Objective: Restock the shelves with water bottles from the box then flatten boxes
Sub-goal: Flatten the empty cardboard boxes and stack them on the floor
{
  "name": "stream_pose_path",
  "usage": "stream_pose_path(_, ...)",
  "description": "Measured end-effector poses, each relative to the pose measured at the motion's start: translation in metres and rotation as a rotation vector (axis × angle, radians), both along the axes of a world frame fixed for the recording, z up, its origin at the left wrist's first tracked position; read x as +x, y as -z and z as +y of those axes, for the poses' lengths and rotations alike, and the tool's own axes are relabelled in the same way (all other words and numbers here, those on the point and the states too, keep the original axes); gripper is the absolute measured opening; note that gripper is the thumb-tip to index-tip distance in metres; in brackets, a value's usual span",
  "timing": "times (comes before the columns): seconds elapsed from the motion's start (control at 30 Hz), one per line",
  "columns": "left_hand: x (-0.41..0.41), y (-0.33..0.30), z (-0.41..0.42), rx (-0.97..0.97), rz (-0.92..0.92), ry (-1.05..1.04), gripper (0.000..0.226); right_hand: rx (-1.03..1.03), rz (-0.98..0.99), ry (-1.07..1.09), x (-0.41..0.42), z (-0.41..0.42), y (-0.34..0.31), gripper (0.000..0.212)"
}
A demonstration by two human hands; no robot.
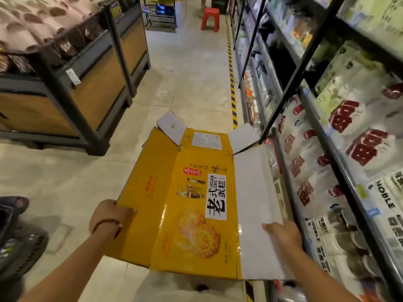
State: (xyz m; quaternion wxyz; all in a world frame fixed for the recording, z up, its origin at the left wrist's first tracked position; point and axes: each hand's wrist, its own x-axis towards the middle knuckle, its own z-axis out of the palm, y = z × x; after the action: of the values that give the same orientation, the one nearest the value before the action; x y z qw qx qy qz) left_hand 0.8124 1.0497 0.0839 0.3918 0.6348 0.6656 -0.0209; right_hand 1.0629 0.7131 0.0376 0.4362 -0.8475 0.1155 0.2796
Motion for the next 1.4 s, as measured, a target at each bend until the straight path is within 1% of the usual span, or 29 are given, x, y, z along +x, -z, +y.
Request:
stream_pose_path(0.03,0.012,0.003,0.009,0.012,-0.041,-0.006,0.036,-0.004,0.015,0.001,0.013,0.005,0.006,0.060)
stream_pose_path(0.1,0.033,0.011,0.027,-0.057,-0.057,0.009,0.035,-0.019,0.018,-0.017,0.038,0.024,0.009,0.057)
stream_pose_path(0.2,0.076,0.023,0.064,-0.026,-0.071,0.030,0.035,-0.012,0.002,-0.022,0.075,0.062,0.007,0.034)
stream_pose_path(0.23,0.091,0.027,0.077,-0.012,-0.062,0.024,0.034,-0.019,0.006,-0.022,0.088,0.076,0.007,0.029)
stream_pose_path(0.3,0.124,0.031,0.105,0.039,-0.022,0.039,0.033,-0.044,-0.010,-0.020,0.116,0.108,0.009,0.026)
stream_pose_path(0.37,0.159,0.029,0.138,0.044,-0.033,0.052,0.032,-0.064,-0.022,-0.022,0.148,0.140,0.010,0.032)
stream_pose_path(0.47,0.206,0.025,0.192,0.029,-0.034,0.053,0.032,-0.084,-0.015,0.001,0.191,0.194,0.001,0.052)
stream_pose_path(0.53,0.238,0.020,0.228,0.025,-0.040,0.064,0.032,-0.079,-0.001,0.008,0.217,0.229,-0.003,0.059)
stream_pose_path(0.6,0.270,0.016,0.263,0.012,-0.020,0.077,0.036,-0.067,0.002,0.042,0.243,0.257,-0.001,0.072)
stream_pose_path(0.63,0.285,0.015,0.279,0.011,-0.006,0.091,0.037,-0.067,0.011,0.071,0.257,0.270,0.002,0.076)
stream_pose_path(0.67,0.301,0.013,0.292,0.011,0.001,0.106,0.037,-0.057,0.019,0.094,0.269,0.280,0.006,0.069)
stream_pose_path(0.73,0.335,0.013,0.319,-0.004,-0.002,0.104,0.038,-0.049,0.034,0.120,0.292,0.306,-0.001,0.044)
stream_pose_path(0.77,0.354,0.014,0.332,-0.011,-0.001,0.105,0.039,-0.039,0.034,0.140,0.305,0.320,-0.006,0.037)
stream_pose_path(0.8,0.374,0.016,0.347,-0.013,-0.004,0.115,0.038,-0.041,0.034,0.157,0.321,0.333,-0.006,0.034)
stream_pose_path(0.93,0.466,0.029,0.402,-0.007,0.000,0.145,0.037,-0.030,0.031,0.161,0.410,0.388,0.009,0.028)
stream_pose_path(1.03,0.547,0.040,0.443,0.001,-0.010,0.125,0.037,-0.053,0.003,0.130,0.498,0.437,0.031,0.034)
stream_pose_path(1.1,0.600,0.044,0.470,-0.007,-0.003,0.107,0.036,-0.103,-0.003,0.116,0.559,0.472,0.038,0.037)
stream_pose_path(1.2,0.675,0.047,0.515,-0.005,0.014,0.073,0.036,-0.147,-0.006,0.085,0.635,0.526,0.035,0.024)
stream_pose_path(1.23,0.700,0.050,0.532,0.004,0.021,0.068,0.039,-0.142,-0.011,0.083,0.659,0.543,0.039,0.024)
stream_pose_path(1.33,0.766,0.069,0.580,0.026,-0.014,0.063,0.032,-0.142,-0.015,0.093,0.722,0.594,0.069,0.029)
stream_pose_path(1.4,0.803,0.097,0.611,0.013,-0.015,0.040,0.033,-0.177,-0.022,0.085,0.758,0.627,0.098,0.025)
